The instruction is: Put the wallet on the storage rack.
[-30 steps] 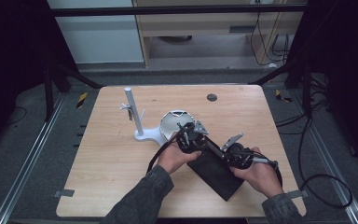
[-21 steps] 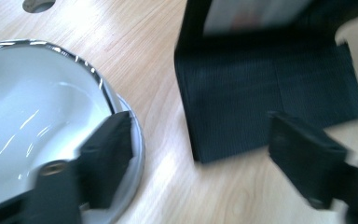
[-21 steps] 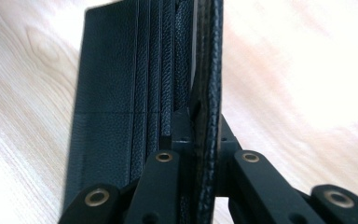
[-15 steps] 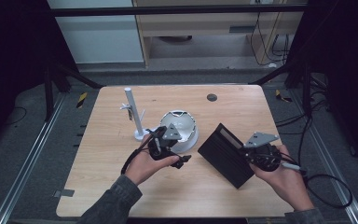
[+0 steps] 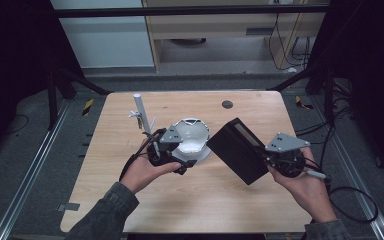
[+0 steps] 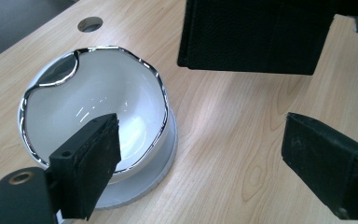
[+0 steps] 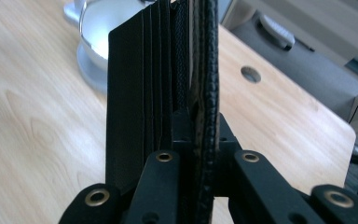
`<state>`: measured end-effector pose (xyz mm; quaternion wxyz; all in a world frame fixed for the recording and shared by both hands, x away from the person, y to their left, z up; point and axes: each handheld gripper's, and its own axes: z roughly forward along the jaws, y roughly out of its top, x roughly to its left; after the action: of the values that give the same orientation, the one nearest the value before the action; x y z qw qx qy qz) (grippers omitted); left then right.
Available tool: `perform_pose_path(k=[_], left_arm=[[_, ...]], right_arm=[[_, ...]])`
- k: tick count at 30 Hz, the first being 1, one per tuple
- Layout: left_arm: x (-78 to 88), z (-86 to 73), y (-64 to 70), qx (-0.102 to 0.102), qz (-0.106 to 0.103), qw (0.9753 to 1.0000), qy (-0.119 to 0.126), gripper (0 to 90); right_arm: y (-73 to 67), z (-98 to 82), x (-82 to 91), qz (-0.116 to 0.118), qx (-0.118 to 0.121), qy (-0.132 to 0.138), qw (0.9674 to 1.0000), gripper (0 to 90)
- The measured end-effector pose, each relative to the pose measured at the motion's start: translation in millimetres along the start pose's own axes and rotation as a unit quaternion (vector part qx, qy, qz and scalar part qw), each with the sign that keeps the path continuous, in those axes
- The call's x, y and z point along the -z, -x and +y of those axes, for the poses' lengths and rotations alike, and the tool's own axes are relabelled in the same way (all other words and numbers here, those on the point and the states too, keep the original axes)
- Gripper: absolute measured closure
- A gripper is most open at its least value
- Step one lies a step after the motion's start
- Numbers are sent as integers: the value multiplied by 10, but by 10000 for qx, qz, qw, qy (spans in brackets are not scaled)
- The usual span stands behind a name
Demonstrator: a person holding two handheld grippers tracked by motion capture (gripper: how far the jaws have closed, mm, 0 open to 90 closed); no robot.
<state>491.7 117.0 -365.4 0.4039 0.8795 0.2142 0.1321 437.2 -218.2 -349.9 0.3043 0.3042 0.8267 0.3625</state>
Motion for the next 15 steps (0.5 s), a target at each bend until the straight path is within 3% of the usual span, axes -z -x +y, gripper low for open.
perform_pose_path(k=[2, 5, 11, 15], left_arm=[[44, 31, 13, -37, 3, 10000, -17, 108], [116, 103, 28, -246, 2, 9997, -44, 97], [194, 252, 2, -257, 35, 9996, 107, 95], [175, 294, -44, -230, -9, 9996, 163, 95]], right_arm=[[-5, 47, 4, 12, -13, 112, 9999, 848], [-13, 124, 11, 13, 42, 247, 9997, 848], [-75, 244, -19, 125, 170, 569, 9982, 848], [-95, 257, -50, 155, 176, 624, 9978, 848]])
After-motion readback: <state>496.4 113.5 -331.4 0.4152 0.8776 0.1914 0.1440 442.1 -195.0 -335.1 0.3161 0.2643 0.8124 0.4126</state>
